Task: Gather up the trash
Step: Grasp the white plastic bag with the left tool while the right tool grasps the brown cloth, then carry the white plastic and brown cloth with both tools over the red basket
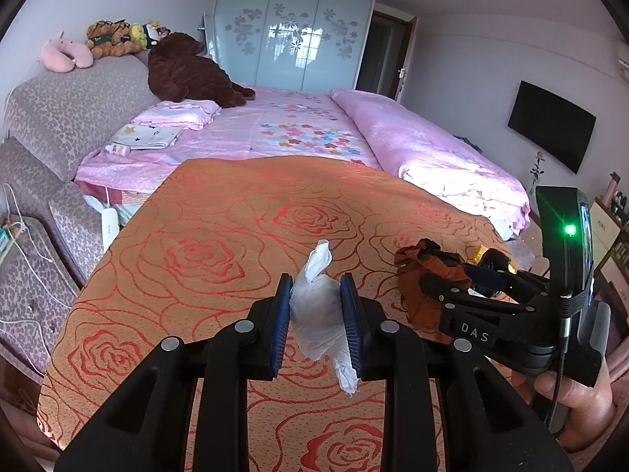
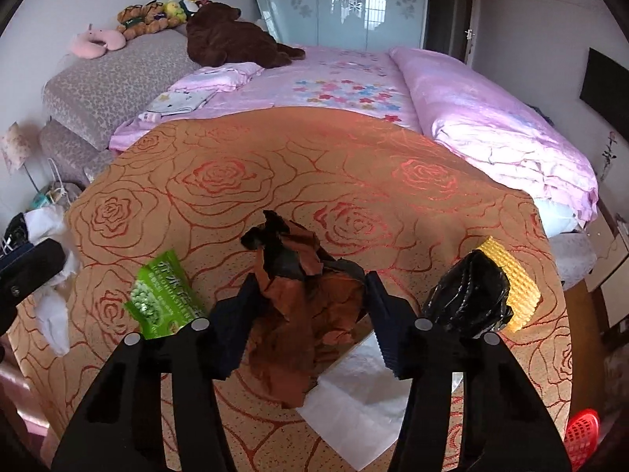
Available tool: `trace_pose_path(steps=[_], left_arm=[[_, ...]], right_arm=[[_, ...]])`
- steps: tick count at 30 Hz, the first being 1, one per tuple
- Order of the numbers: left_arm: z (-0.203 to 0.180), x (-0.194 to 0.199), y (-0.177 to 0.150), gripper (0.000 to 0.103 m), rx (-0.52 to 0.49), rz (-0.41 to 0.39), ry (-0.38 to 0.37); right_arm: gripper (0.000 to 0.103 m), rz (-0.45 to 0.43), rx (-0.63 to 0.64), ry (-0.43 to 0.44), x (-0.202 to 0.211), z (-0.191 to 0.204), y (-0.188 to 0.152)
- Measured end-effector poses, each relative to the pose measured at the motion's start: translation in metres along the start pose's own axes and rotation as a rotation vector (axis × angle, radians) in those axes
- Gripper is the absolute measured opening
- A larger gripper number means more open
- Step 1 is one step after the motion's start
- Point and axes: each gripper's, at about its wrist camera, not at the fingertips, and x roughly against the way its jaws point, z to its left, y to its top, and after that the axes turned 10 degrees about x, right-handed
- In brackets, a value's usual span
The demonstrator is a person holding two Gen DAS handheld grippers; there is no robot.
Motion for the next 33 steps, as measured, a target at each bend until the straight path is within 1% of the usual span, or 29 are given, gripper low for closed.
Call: trace_pose_path(steps=[5, 10, 13, 21, 33], left_arm=[[-0.001, 0.003, 0.001, 0.024, -0.001, -0.01, 0.0], [-0.005, 0.007, 0.0, 0.024, -0.006, -0.018, -0.006], [-0.008, 0.01, 0.0, 0.024, -0.015, -0.022, -0.011], [-0.022, 0.017, -0.002, 0.024, -0.048, -0.03, -0.034], [-0.054, 0.021, -0.013, 0.024, -0.109, -0.016, -0.096]], right_arm=[[0.051, -0.058, -0.009, 0.003, 0.022, 0.002, 0.002], [0.051, -0.137, -0.012, -0.021, 0.059, 0.001, 0.001], [0.051, -0.157, -0.025, -0.043, 0.074, -0.003, -0.003], [0.051, -0.2, -0.078, -0.108, 0.111, -0.022, -0.02], [0.051, -0.193, -0.196, -0.196, 0.144, -0.067, -0.064]])
